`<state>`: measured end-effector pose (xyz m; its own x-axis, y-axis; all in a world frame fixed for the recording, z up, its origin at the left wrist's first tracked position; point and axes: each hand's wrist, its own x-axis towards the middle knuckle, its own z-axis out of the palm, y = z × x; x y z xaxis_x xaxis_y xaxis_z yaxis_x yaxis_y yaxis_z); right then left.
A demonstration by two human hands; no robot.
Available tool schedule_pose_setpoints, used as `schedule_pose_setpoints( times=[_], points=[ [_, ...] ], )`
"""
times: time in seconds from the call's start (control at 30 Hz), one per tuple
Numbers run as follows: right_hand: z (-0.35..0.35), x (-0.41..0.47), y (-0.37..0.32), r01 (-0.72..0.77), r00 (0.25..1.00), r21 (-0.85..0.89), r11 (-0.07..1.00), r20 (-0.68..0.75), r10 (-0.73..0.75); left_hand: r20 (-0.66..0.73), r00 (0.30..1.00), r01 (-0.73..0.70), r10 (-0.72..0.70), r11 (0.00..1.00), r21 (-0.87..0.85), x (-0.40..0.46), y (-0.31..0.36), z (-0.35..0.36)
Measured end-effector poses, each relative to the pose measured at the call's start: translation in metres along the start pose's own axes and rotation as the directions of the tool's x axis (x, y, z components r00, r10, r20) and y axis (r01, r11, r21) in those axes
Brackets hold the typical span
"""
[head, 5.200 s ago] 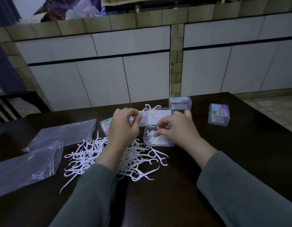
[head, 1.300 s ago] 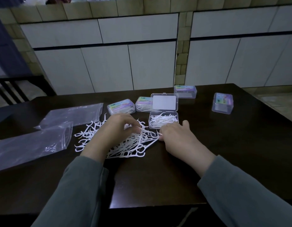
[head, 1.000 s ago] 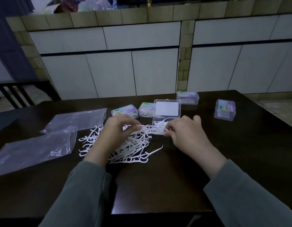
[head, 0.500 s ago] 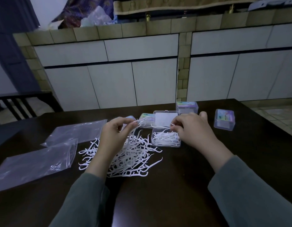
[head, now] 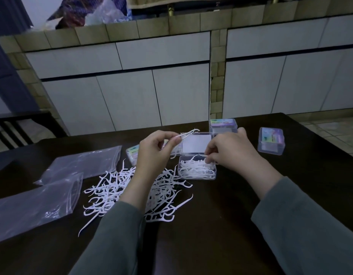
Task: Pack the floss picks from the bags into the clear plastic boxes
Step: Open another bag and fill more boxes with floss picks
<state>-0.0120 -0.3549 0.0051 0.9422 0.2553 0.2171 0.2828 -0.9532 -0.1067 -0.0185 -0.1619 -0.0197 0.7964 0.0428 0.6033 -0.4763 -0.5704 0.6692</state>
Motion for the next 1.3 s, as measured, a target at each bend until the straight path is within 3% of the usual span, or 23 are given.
schedule_pose_setpoints(
  times=[0.1, 0.23, 0.4, 0.57, 0.67, 0.83, 0.93, 1.0, 1.07, 1.2, 1.3],
  points=[
    [0.001, -0.003, -0.001, 0.027, 0.991, 0.073, 0.997, -0.136, -0.017, -0.025, 1.000, 0.010, -0.010, 1.000, -0.020, -0.003, -0.004, -0.005],
    [0.010, -0.004, -0.012, 0.101, 0.984, 0.196, 0.975, -0.161, -0.070, -0.030, 0.999, 0.025, -0.027, 0.998, -0.049, -0.007, -0.005, -0.008],
    [0.013, -0.004, -0.002, 0.011, 0.997, 0.293, 0.956, -0.070, 0.010, 0.005, 0.999, 0.040, -0.039, 0.998, -0.053, -0.010, -0.003, -0.004],
    [0.012, -0.008, 0.020, -0.116, 0.978, 0.191, 0.975, 0.195, 0.078, 0.044, 0.998, 0.036, -0.034, 0.998, -0.057, -0.011, 0.001, 0.000],
    [0.016, -0.010, 0.023, -0.129, 0.964, 0.252, 0.959, 0.260, 0.062, 0.062, 0.998, 0.035, -0.031, 0.998, -0.059, -0.007, 0.003, 0.005],
    [0.022, -0.010, 0.033, -0.129, 0.956, 0.391, 0.911, 0.294, 0.010, 0.264, 0.963, -0.101, 0.060, 0.985, 0.142, 0.007, 0.011, 0.025],
    [0.026, -0.008, 0.038, -0.140, 0.952, 0.458, 0.878, 0.306, -0.008, 0.430, 0.902, -0.100, -0.036, 0.952, 0.289, 0.009, 0.001, 0.036],
    [0.029, -0.007, 0.040, -0.146, 0.952, 0.479, 0.866, 0.307, -0.010, 0.496, 0.867, -0.120, -0.041, 0.950, 0.290, 0.007, -0.002, 0.037],
    [0.031, -0.007, 0.041, -0.147, 0.955, 0.478, 0.866, 0.298, -0.003, 0.468, 0.883, -0.144, 0.021, 0.963, 0.229, 0.007, 0.000, 0.034],
    [0.034, -0.007, 0.041, -0.146, 0.958, 0.470, 0.871, 0.286, 0.006, 0.269, 0.963, -0.027, 0.001, 0.995, 0.095, 0.007, 0.006, 0.026],
    [0.036, -0.006, 0.041, -0.146, 0.960, 0.462, 0.875, 0.281, 0.011, 0.311, 0.949, 0.016, -0.052, 0.993, 0.117, 0.009, 0.003, 0.012]
  ],
)
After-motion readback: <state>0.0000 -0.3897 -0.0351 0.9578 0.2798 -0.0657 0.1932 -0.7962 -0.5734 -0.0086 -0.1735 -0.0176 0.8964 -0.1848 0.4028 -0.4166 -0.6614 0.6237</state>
